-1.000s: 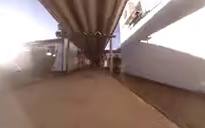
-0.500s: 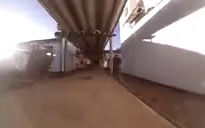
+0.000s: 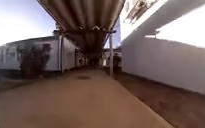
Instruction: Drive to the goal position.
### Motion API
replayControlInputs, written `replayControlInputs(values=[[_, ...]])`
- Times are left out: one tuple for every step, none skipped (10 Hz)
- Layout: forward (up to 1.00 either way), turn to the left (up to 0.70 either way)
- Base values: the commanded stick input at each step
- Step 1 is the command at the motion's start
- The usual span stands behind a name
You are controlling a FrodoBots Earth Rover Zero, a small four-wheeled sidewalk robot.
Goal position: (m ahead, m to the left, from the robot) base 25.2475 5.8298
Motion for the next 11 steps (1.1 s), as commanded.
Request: replayControlInputs(values=[[0.70,0.00],[0.70,0.05],[0.70,0.20],[0.70,0.33],[0.70,0.34],[0.70,0.35],[0.70,0.02],[0.70,0.01],[0.70,0.00],[0.70,0.00],[0.70,0.00]])
